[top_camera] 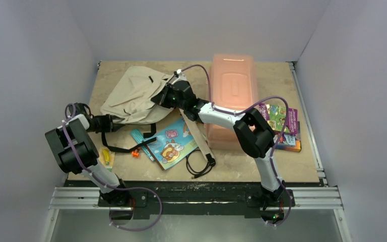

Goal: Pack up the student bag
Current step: Pick up the student bag at the center of the board.

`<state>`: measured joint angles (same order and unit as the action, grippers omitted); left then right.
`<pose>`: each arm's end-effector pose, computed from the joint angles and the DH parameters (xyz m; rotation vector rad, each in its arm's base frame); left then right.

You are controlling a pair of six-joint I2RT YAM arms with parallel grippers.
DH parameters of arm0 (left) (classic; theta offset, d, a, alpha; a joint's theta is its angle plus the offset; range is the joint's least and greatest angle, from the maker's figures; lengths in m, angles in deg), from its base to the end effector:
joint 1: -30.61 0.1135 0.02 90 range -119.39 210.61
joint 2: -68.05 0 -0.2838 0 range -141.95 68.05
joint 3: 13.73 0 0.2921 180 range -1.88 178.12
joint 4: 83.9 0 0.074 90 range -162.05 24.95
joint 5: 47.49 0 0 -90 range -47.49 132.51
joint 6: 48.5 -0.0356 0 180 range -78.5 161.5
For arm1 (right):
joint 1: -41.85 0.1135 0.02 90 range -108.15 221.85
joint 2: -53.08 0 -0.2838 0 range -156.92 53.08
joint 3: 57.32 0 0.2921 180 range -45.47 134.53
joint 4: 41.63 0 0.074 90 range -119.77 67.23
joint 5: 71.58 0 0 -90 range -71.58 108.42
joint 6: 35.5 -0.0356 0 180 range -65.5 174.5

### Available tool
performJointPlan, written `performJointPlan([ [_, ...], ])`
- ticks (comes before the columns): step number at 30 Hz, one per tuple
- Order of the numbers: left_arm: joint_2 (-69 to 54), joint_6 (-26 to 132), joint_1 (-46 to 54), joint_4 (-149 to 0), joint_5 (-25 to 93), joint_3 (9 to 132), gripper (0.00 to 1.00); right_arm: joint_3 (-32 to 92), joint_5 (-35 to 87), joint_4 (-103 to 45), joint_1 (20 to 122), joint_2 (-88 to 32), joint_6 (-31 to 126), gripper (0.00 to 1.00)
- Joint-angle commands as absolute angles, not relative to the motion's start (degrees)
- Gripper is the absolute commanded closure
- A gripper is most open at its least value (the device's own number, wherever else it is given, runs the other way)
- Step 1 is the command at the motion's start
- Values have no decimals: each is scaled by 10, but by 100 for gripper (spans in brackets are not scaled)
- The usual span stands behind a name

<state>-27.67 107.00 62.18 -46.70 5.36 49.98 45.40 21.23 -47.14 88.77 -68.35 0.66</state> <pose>0.2944 0.1557 0.1453 -1.9851 1.9846 -1.0505 0.3753 0.4039 0.2369 0.0819 1.9982 1.2520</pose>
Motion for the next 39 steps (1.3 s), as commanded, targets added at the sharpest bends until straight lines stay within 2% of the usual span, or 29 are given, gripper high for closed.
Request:
performJointPlan([
  [1,-285,1074,606,-538,20,497,78,472,233,-477,883,-656,51,100],
  [3,-278,1052,604,-537,17,499,90,495,245,-423,883,-660,104,100],
  [5,-269,1024,601,-528,17,501,100,544,244,-321,885,-675,180,87],
  [7,-257,1020,597,-540,17,486,100,588,216,-187,893,-681,206,84],
  [9,-243,1029,593,-569,12,465,100,594,168,-135,908,-664,206,84],
  [10,-237,1025,593,-570,16,462,100,591,150,-124,915,-651,329,62],
  [11,-235,1019,592,-565,20,465,100,590,133,-114,920,-638,367,53],
  [14,-246,1012,592,-557,18,471,100,615,105,-83,935,-621,412,40],
  [18,-255,1024,587,-580,8,457,100,684,122,-66,945,-648,424,34],
  [25,-255,1021,577,-580,5,458,100,857,164,-68,975,-764,415,30],
  [34,-257,1034,576,-589,-8,455,100,877,167,-182,975,-824,415,30],
  [39,-247,1030,572,-584,-2,455,100,925,167,-193,975,-877,425,30],
])
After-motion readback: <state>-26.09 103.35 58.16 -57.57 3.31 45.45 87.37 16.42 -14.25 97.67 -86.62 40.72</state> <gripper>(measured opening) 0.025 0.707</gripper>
